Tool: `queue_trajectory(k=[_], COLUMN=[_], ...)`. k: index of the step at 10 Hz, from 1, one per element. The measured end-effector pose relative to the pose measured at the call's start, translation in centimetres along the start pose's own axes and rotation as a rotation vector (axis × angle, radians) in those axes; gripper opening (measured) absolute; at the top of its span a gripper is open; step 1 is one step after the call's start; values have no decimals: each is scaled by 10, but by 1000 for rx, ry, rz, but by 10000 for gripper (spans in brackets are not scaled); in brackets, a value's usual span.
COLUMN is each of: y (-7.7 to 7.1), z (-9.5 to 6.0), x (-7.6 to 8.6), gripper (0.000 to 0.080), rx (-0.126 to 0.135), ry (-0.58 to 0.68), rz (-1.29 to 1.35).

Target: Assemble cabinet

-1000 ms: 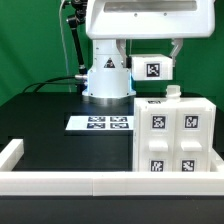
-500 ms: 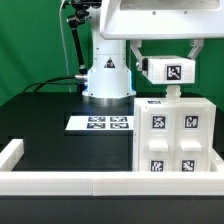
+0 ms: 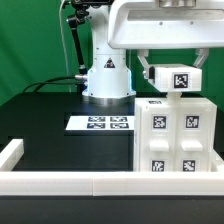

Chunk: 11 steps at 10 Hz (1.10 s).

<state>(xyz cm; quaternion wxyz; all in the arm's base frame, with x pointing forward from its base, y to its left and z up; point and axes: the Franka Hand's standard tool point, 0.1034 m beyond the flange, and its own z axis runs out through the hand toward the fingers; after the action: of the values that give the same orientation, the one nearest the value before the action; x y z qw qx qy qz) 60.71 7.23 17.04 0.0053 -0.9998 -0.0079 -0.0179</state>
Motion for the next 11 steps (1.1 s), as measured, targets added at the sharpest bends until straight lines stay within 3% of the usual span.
queue_trajectory(k=[6,11], y=[-7,-15], z=[1,15], x=[3,5], gripper=[560,560], rx=[2,-7], ry=[19,-3], rz=[-21,-56])
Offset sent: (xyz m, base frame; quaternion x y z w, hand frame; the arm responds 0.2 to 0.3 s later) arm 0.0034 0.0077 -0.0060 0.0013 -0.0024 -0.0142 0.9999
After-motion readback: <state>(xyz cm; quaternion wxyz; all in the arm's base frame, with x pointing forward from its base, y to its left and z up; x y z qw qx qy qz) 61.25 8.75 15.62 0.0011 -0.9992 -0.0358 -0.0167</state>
